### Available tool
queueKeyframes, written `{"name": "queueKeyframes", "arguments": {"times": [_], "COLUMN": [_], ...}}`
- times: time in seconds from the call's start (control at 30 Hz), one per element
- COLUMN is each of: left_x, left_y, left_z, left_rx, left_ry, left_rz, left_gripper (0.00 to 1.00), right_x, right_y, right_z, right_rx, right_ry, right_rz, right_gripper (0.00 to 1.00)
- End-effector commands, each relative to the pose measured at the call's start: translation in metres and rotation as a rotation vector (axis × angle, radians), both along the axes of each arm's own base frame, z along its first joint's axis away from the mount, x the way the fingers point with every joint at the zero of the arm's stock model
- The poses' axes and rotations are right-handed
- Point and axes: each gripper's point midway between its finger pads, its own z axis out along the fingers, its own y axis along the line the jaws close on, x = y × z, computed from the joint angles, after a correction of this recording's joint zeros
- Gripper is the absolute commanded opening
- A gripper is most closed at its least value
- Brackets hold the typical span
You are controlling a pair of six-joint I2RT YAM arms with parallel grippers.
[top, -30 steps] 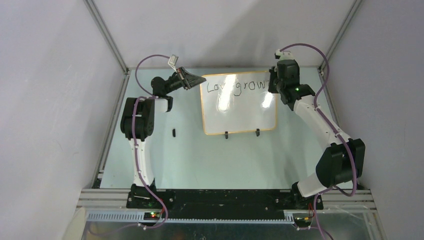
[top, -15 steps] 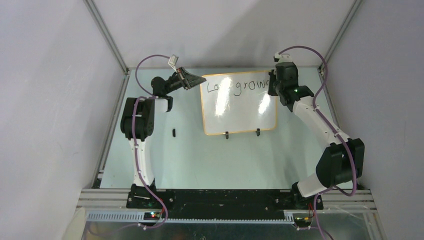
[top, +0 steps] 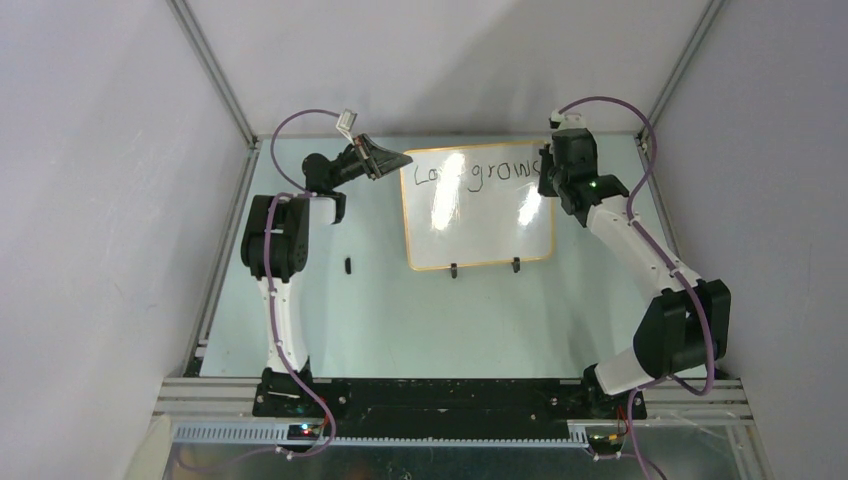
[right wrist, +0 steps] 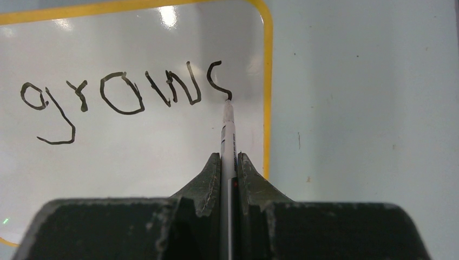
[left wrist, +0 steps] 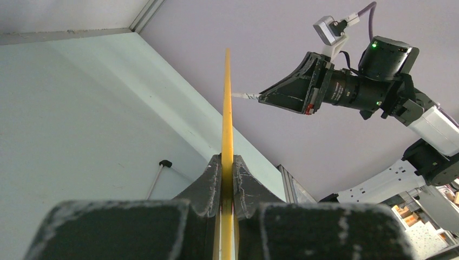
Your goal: Write a sentence on the whiteboard
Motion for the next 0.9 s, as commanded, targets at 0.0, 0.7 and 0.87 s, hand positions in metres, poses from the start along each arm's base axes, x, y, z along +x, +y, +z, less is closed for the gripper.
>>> {"name": "queueKeyframes", "arguments": {"times": [0.0, 0.7, 0.87], "left_x": [-0.012, -0.013, -0.013], "left_y": [-0.003, -0.003, -0.002], "left_z": [0.029, 0.029, 0.029], "left_rx": [0.004, 0.004, 0.004], "left_ry": [-0.105, -0.107, -0.104], "left_rz": [-0.01, -0.01, -0.009], "left_gripper": [0.0, 0.0, 0.0], "right_x": [-0.007, -0.029, -0.045], "right_y": [0.007, 0.024, 0.045], "right_z": [0.0, 0.051, 0.064], "right_rx": [0.026, 0.081, 0.151], "right_ry": [0.009, -0.109, -0.199], "right_rz": [0.035, 0.116, 0.181], "right_gripper": [0.0, 0.0, 0.0]}}
